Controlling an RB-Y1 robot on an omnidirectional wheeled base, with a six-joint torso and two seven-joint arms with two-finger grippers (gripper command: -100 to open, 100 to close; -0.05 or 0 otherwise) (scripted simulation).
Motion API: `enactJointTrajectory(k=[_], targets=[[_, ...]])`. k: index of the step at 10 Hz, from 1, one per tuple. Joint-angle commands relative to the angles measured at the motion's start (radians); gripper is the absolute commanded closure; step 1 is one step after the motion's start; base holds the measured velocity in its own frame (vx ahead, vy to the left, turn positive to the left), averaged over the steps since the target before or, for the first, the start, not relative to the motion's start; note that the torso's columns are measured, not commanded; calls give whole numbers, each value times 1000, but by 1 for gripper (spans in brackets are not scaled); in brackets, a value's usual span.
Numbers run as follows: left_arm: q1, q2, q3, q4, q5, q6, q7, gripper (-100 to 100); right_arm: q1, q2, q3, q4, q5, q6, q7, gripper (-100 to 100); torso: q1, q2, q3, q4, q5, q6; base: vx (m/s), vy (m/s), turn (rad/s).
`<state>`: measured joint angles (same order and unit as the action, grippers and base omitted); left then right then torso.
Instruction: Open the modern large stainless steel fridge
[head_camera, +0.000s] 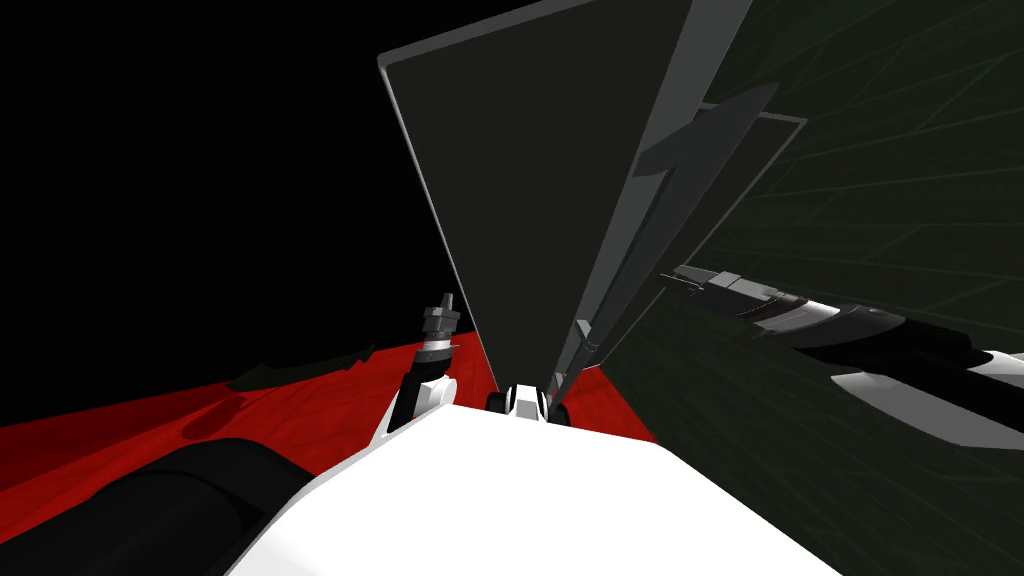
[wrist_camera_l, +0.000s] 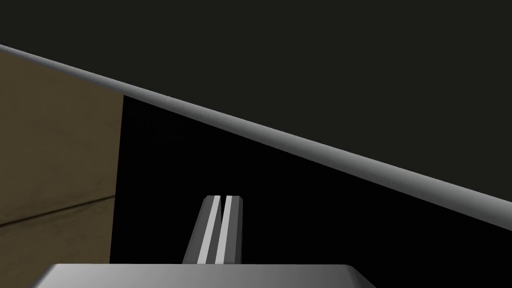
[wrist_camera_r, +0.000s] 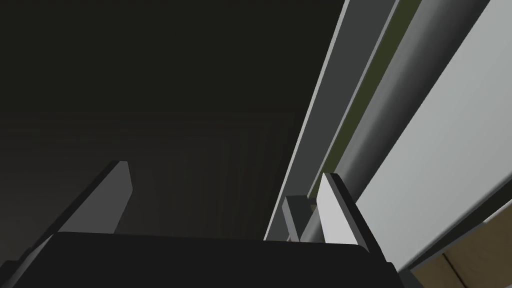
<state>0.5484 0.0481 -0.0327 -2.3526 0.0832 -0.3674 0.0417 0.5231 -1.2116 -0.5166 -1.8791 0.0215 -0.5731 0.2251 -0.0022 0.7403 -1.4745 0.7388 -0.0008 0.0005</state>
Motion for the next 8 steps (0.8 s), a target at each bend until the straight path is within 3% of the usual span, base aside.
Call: enactJointTrajectory(k=[1,8], targets=[[0,0,0,0,0,0,0,0,4,-81,-39,43,5,-4,13,-100,1,-1,0,0,0,-1,-20,102,-75],[0,0,0,0,0,0,0,0,9,-290,-114,132,13,-11,36,-100,2,-2,-2,-1,1,0,-12,76,-69]])
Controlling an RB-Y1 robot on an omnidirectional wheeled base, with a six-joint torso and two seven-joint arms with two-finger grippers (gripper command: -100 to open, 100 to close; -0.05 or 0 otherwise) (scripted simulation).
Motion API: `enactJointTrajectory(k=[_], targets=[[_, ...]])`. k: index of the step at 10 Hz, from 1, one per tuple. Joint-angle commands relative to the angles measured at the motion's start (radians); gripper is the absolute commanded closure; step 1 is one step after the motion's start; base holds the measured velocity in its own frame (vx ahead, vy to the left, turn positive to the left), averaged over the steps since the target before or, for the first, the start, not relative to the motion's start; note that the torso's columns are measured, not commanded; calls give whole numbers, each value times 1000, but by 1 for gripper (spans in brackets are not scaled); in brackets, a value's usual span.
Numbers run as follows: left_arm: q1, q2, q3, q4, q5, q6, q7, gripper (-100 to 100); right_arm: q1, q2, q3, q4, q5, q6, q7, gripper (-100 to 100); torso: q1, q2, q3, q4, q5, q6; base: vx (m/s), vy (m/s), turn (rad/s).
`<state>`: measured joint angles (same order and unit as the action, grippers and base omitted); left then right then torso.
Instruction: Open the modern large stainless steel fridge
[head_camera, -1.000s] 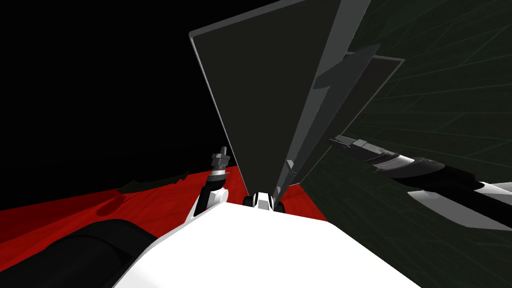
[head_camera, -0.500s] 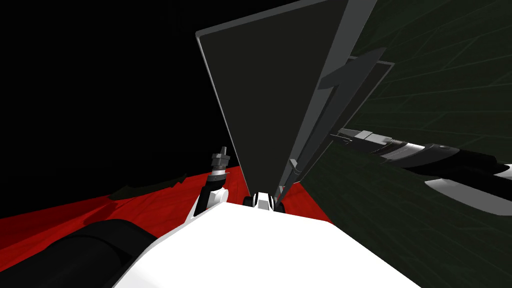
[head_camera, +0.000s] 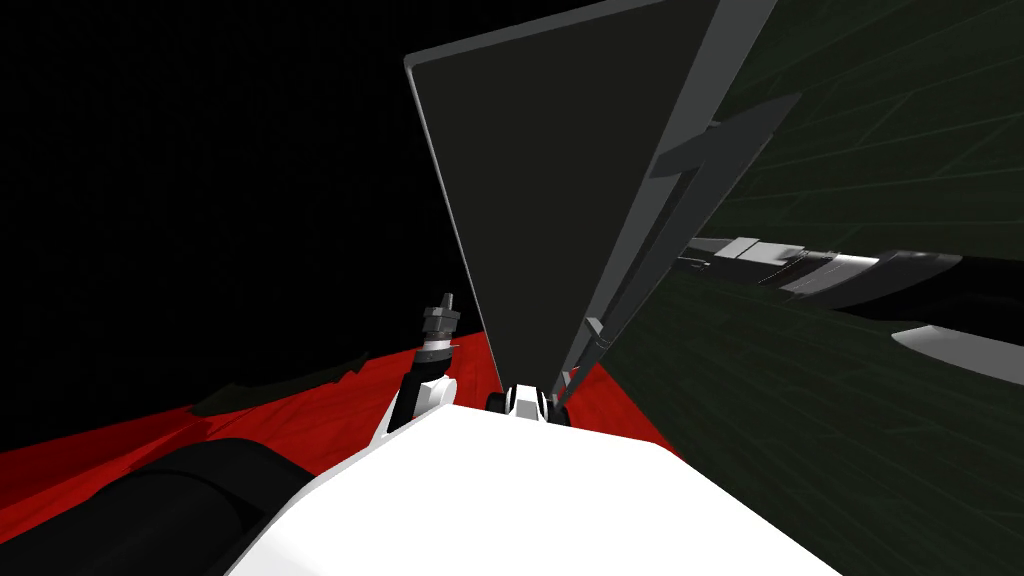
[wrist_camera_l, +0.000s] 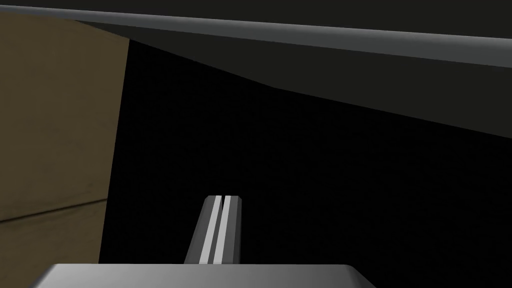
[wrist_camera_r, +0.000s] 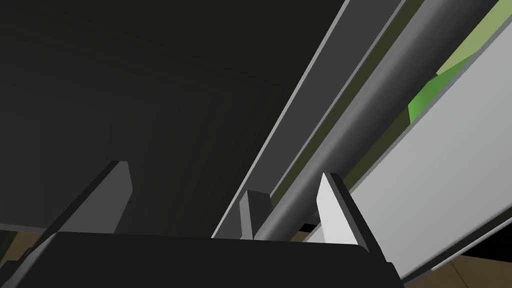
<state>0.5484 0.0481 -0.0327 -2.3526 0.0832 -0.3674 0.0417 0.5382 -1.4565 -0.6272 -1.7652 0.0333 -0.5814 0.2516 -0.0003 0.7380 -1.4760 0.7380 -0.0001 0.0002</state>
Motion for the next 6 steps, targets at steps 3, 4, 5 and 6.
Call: enactJointTrajectory(k=[3,4,5,6], targets=[[0,0,0,0,0,0,0,0,-3,-141,-49,73,6,-7,23,-100,0,0,0,0,0,-1,-18,79,-65],[0,0,0,0,0,0,0,0,-3,-157,-49,73,6,-7,23,-100,0,0,0,0,0,0,-9,58,-48],[0,0,0,0,0,0,0,0,-1,-191,-71,98,8,-9,30,-100,-1,-1,0,0,0,0,-19,78,-69],[0,0,0,0,0,0,0,0,-1,-209,-71,98,8,-9,30,-100,1,0,0,0,0,0,-13,62,-53]])
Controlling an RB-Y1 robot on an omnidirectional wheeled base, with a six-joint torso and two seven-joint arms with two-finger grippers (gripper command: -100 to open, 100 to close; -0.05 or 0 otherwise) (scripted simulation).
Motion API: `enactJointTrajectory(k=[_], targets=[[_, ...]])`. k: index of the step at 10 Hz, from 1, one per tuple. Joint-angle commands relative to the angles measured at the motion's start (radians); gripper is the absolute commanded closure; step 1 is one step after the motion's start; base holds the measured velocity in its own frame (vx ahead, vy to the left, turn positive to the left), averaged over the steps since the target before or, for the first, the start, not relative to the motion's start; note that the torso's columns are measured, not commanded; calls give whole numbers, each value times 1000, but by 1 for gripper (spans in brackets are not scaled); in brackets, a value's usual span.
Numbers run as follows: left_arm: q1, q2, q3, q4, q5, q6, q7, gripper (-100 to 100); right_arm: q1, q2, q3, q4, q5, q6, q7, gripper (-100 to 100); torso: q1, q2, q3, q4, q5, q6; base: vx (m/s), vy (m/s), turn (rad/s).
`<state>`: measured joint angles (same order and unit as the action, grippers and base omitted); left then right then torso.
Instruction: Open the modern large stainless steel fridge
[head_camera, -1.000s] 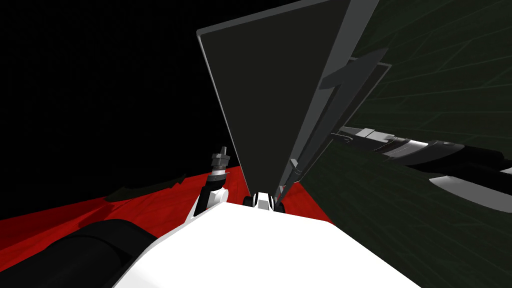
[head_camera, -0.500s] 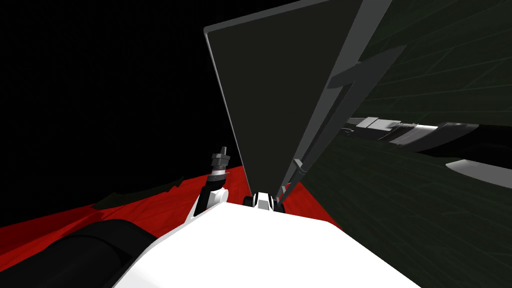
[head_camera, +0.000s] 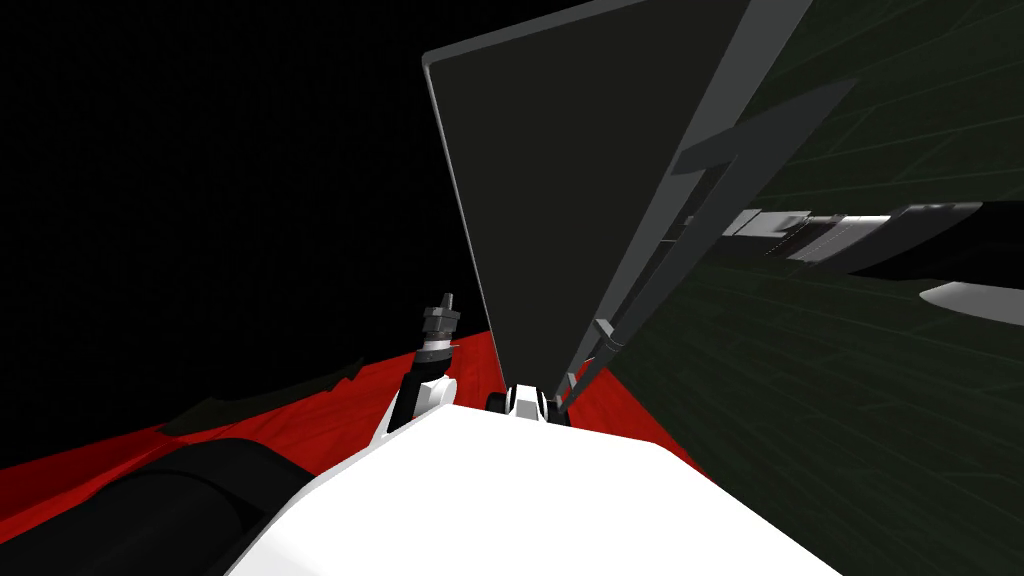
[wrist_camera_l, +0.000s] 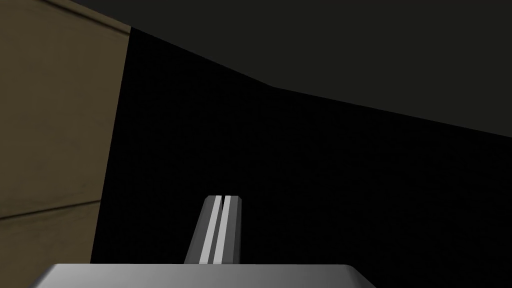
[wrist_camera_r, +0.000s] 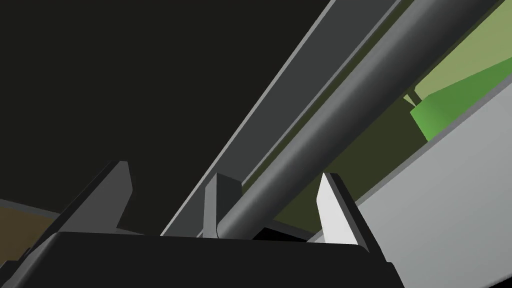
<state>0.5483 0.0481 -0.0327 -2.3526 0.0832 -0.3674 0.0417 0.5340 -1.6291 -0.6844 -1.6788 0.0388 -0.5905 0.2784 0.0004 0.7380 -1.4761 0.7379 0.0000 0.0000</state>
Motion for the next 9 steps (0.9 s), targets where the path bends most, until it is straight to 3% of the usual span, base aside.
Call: enactJointTrajectory(k=[1,9], targets=[[0,0,0,0,0,0,0,0,5,-75,-34,34,5,-2,9,-100,-1,0,0,0,0,0,-2,63,-71],[0,0,0,0,0,0,0,0,13,-304,-123,128,14,-12,36,-100,0,0,0,1,1,-1,-19,69,-69]])
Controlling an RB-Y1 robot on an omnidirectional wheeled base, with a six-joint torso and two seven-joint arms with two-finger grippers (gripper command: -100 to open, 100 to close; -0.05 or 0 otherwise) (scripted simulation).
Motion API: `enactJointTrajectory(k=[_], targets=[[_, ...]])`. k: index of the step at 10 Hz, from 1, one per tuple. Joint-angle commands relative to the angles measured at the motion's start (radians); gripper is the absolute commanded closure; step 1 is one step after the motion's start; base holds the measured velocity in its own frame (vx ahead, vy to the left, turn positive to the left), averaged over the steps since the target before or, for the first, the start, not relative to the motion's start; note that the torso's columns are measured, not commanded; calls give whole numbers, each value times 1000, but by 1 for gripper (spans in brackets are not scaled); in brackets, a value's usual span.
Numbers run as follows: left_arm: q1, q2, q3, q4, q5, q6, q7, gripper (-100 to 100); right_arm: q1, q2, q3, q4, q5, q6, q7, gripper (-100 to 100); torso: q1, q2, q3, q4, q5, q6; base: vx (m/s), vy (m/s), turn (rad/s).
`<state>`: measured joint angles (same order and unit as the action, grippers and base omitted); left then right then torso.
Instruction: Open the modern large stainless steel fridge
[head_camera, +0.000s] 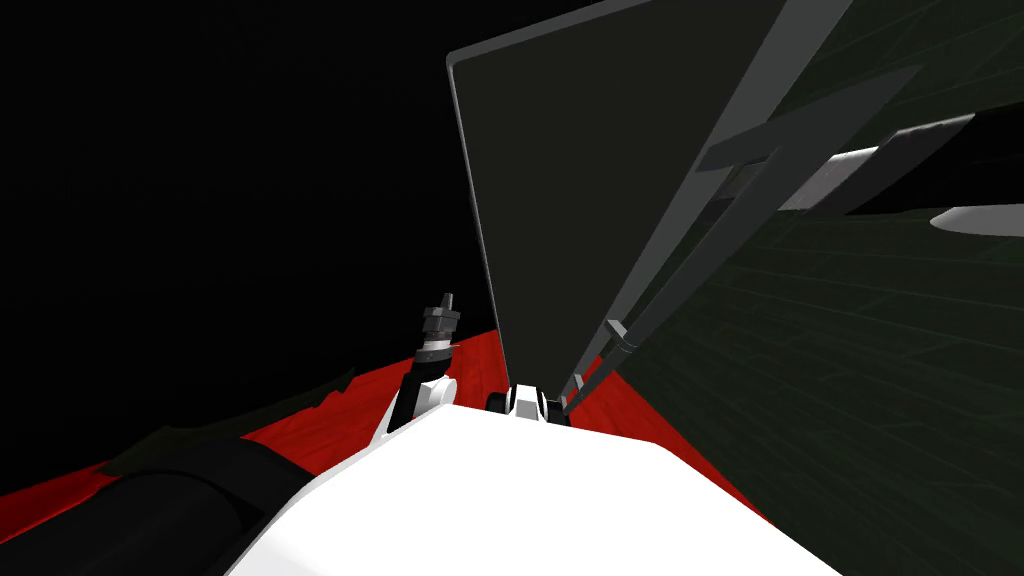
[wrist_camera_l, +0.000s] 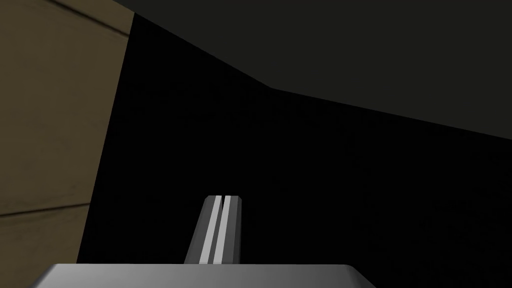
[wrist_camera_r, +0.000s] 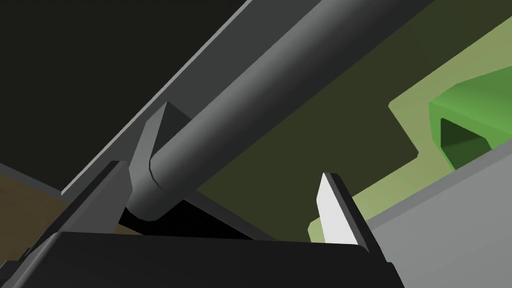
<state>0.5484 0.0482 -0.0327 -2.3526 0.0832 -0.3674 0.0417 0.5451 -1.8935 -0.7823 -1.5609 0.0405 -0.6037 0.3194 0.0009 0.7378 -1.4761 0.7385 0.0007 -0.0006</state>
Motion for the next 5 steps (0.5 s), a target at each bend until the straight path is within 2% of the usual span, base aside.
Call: enactJointTrajectory(k=[1,3,4,5], targets=[[0,0,0,0,0,0,0,0,3,-58,-33,18,14,0,-3,-100,5,2,1,2,4,-2,-15,52,-53],[0,0,0,0,0,0,0,0,3,-77,-40,25,14,-1,0,-100,13,5,3,3,8,-5,-11,30,-34],[0,0,0,0,0,0,0,0,6,-58,-34,23,27,2,-11,-100,15,5,3,4,9,-6,-6,-6,-21],[0,0,0,0,0,0,0,0,9,-58,-31,26,25,3,-9,-100,13,5,3,3,8,-4,2,-12,-20]])
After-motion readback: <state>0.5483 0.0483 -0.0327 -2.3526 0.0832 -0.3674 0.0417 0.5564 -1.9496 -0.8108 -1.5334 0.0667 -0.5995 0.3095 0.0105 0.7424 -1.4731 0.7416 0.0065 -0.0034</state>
